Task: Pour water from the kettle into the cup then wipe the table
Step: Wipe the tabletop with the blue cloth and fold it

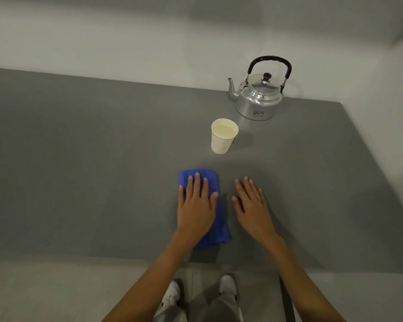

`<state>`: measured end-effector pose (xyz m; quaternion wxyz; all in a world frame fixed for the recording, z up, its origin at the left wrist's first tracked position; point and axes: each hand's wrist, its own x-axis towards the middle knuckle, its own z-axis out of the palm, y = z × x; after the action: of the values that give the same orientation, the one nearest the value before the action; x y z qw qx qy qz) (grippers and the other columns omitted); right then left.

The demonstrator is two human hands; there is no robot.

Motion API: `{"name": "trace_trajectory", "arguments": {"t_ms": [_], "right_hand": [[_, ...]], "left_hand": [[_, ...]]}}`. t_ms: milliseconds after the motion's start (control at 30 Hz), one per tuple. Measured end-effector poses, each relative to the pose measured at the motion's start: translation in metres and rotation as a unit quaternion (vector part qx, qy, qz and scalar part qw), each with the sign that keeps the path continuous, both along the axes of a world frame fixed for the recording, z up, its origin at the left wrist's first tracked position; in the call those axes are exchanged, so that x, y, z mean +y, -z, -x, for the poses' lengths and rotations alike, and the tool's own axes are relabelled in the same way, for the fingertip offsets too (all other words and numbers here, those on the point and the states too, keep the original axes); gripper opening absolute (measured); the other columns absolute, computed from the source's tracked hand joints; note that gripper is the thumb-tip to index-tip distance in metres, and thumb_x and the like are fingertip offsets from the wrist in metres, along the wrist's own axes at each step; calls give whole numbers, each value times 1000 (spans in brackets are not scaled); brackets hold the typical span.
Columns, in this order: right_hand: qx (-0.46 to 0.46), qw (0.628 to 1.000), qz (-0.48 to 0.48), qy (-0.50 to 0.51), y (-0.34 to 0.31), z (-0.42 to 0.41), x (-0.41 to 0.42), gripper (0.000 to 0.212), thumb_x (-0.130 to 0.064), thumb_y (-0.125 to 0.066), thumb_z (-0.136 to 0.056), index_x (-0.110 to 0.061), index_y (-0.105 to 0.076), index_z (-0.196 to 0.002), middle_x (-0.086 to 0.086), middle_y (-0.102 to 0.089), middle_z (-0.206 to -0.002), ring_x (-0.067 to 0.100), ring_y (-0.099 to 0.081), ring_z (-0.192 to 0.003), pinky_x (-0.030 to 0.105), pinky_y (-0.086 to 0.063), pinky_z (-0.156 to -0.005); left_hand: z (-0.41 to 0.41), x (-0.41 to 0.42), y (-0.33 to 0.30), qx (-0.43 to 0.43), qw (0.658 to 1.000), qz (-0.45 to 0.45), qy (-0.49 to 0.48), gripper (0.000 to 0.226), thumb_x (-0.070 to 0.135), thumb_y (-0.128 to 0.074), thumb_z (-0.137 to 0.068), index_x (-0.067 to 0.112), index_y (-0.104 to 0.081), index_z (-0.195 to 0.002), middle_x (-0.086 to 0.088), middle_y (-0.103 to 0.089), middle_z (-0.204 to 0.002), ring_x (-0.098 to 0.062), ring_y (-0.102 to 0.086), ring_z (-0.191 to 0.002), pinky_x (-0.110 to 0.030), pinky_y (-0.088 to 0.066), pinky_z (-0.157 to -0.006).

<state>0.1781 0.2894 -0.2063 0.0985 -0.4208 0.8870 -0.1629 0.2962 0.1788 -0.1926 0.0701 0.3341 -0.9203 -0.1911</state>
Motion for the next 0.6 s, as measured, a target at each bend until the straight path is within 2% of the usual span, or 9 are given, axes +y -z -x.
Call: {"name": "trace_trajectory", "arguments": {"t_ms": [33,100,233,333,467,600], "right_hand": [[10,1000,-25,-7,1,5,7,53,-36,-28,-101,-22,-8,-149,5,-2,-159,14,10,-143,32,10,-115],[36,998,-45,-25,4,6,10,53,-38,-24,-101,-23,-5,-148,4,-2,-159,15,9,-144,33,8,-116],[82,996,-17,-17,3,1,11,53,-38,-17,-98,-14,-25,-145,12,-25,-154,25,-17,-144,41,-13,-117],[83,996,-4,-16,5,2,13,58,-37,-13,-95,-11,-27,-144,13,-28,-153,25,-19,-143,42,-15,-118],[87,996,-4,-14,9,3,12,53,-34,-18,-97,-14,-21,-146,8,-22,-155,20,-14,-145,39,-10,-119],[100,995,-7,-8,9,3,12,52,-34,-18,-98,-15,-24,-146,9,-25,-155,19,-15,-144,38,-12,-117]], "left_hand": [[10,2,5,-46,999,8,-3,63,46,-16,-99,11,-3,-149,-12,1,-160,-28,2,-148,-48,4,-118],[30,1,12,-84,996,28,-1,66,49,-12,-98,11,8,-148,-12,9,-159,-29,9,-147,-51,9,-117],[60,5,13,-78,996,39,22,62,44,-11,-99,10,7,-148,-13,6,-160,-29,9,-147,-52,9,-118],[59,18,16,-82,994,52,49,60,41,-9,-100,10,7,-149,-10,6,-160,-27,11,-147,-51,10,-118],[26,36,18,-53,994,51,83,58,42,-13,-99,15,-3,-150,-5,-2,-160,-23,6,-147,-52,8,-119],[-28,49,20,-44,992,63,103,58,46,-24,-98,19,-20,-149,-2,-21,-157,-21,-15,-146,-46,-9,-114]]}}
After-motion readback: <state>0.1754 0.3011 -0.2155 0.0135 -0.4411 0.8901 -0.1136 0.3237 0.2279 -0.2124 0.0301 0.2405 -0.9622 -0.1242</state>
